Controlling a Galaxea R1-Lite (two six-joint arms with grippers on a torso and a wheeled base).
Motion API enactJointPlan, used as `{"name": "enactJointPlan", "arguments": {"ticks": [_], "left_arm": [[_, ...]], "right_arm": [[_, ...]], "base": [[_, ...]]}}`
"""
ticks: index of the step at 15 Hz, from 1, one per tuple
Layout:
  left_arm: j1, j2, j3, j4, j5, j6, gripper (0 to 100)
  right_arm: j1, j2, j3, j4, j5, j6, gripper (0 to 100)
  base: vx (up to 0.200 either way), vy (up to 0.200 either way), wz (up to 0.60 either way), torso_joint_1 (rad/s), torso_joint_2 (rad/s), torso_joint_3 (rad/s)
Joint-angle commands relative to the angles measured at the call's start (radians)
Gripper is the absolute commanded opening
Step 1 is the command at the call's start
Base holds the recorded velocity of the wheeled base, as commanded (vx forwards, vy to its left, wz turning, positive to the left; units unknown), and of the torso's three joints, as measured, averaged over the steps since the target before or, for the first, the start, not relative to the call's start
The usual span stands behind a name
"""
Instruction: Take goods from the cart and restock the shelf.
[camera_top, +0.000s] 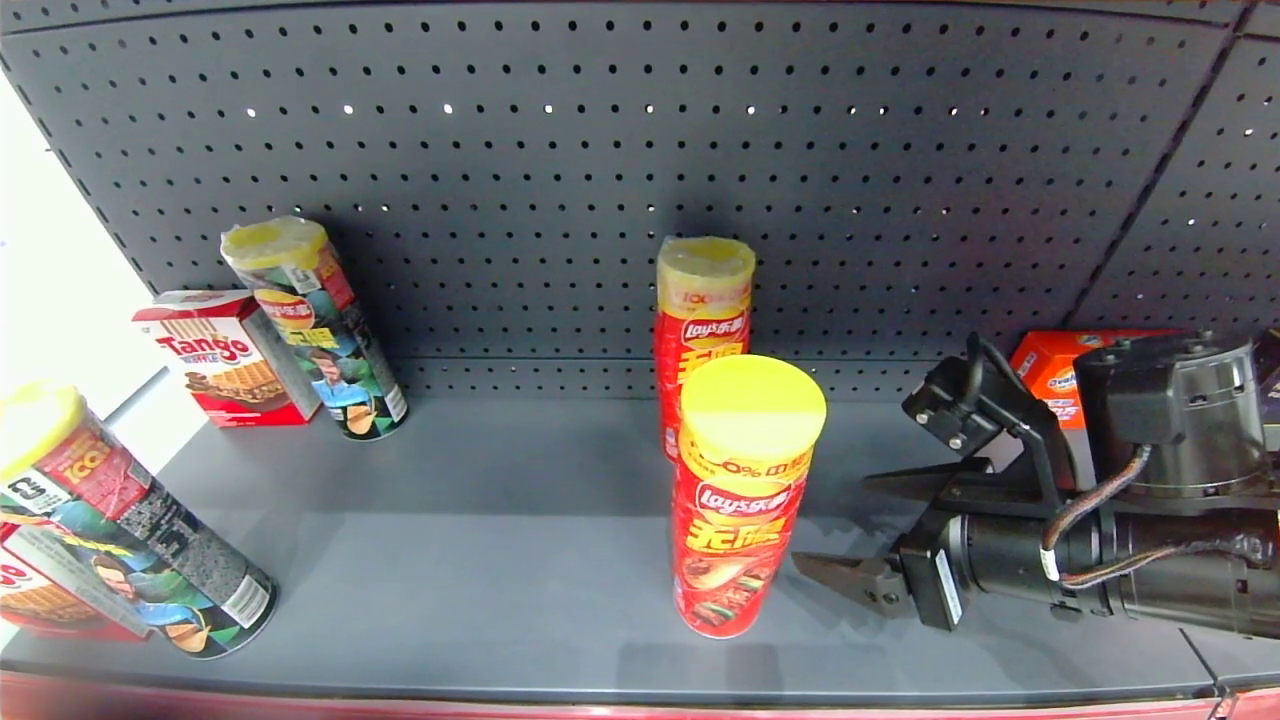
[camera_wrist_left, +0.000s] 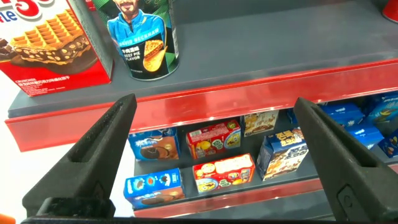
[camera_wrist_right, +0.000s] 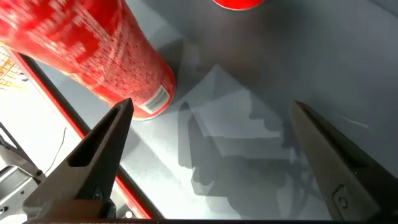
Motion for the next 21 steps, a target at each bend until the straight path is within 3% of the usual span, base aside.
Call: {"name": "enactJointPlan", "arguments": {"ticks": [1, 11, 15, 18, 21], "left_arm": [[0.0, 0.002, 0.0, 0.0, 0.0, 0.0, 100], [-0.001, 0.002, 0.0, 0.0, 0.0, 0.0, 100], [-0.001, 0.002, 0.0, 0.0, -0.002, 0.0, 100], [-0.001, 0.002, 0.0, 0.0, 0.0, 0.0, 100], [-0.001, 0.002, 0.0, 0.0, -0.002, 0.0, 100]], "right_arm": [[-0.003, 0.003, -0.011, -0.001, 0.0, -0.002, 100], [0.02, 0.055, -0.058, -0.001, 0.0, -0.002, 100], [-0.043, -0.024, -0.04, -0.019, -0.003, 0.001, 100], [-0.253, -0.241, -0.011, -0.031, -0.011, 0.004, 100], [-0.519, -0.586, 0.169, -0.022, -0.016, 0.021, 100]], "base": [[0.0, 0.0, 0.0, 0.0, 0.0, 0.0], [0.0, 0.0, 0.0, 0.0, 0.0, 0.0], [0.0, 0.0, 0.0, 0.0, 0.0, 0.0], [0.0, 0.0, 0.0, 0.0, 0.0, 0.0], [0.0, 0.0, 0.0, 0.0, 0.0, 0.0]]}}
